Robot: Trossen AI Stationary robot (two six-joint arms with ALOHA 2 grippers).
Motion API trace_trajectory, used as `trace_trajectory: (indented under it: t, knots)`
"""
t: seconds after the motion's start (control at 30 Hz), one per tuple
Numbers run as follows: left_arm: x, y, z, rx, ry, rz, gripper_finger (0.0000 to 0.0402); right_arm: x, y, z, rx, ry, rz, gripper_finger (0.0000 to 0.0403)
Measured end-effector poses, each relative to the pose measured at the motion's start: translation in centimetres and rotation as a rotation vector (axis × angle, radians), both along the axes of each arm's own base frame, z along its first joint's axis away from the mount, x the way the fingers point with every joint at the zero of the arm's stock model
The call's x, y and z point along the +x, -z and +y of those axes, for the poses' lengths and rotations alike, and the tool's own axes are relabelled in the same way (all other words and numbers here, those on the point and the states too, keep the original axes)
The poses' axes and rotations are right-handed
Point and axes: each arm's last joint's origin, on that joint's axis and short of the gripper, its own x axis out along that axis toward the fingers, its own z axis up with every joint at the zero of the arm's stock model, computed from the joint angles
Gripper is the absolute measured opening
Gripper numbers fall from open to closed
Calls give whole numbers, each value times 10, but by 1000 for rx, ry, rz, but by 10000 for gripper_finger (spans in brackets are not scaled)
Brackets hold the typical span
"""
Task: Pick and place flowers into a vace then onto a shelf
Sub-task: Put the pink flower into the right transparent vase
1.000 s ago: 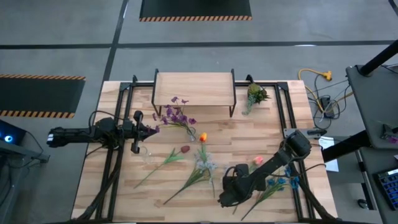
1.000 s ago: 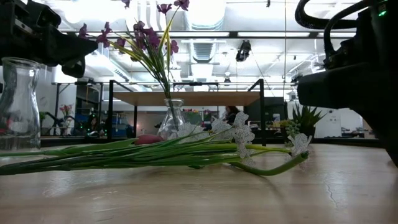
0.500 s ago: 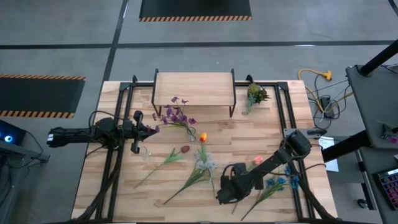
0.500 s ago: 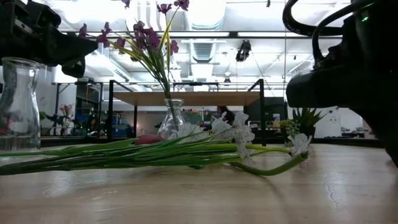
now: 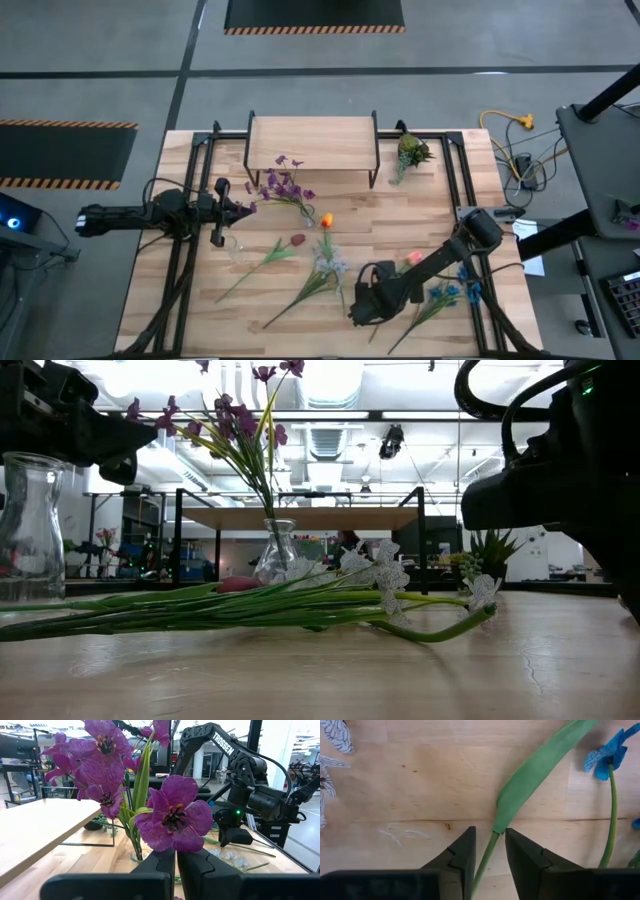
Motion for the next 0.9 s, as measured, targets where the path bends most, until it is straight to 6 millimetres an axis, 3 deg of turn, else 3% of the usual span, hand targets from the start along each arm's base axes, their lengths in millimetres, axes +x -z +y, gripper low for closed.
trace_trajectory:
  t: [0.47, 0.9]
  knots:
    - [0, 0, 0, 0, 0, 1, 0, -17, 5, -7, 46, -10, -77, 96]
    - [0, 0, 0, 0, 0, 1, 0, -16, 3, -5, 54, -28, -97, 37]
